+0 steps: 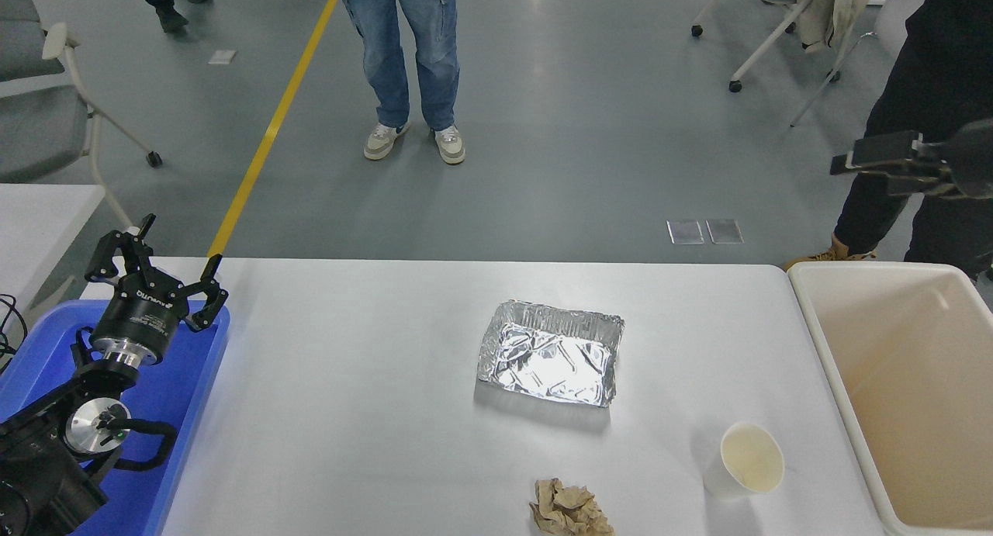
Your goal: Clean the table surface
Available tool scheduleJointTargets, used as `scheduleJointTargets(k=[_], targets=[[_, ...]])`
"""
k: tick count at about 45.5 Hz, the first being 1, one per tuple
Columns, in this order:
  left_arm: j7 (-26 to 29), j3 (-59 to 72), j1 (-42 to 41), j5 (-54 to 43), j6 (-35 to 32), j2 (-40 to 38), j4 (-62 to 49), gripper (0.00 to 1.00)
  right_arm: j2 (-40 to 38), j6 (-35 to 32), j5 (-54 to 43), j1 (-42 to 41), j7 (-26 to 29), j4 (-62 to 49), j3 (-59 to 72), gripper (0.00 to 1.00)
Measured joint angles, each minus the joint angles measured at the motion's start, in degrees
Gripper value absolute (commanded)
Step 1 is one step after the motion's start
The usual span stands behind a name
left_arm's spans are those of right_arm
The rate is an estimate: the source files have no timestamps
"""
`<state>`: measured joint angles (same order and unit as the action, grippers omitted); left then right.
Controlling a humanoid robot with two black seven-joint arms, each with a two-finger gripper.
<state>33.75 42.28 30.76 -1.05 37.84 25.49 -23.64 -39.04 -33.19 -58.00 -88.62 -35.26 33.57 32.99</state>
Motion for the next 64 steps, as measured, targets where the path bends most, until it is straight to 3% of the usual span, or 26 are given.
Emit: scheduleJointTargets(k=[24,47,64], targets=[[0.00,0.00,0.00,0.00,-0.01,-0.01,0.01,1.00,11.30,0.32,-11.02,-1.61,-0.07,4.61,18.56,0.98],[0.00,0.00,0.00,0.00,0.00,-0.01,0.00,1.00,11.47,1.55,-21.87,-9.25,-0.01,23.43,29.38,0.98],[0.00,0.00,0.00,0.00,0.01,0.00,0.00,1.00,11.86,4.52,-24.07,-8.38,0.27,27.47,30.07,0.98]])
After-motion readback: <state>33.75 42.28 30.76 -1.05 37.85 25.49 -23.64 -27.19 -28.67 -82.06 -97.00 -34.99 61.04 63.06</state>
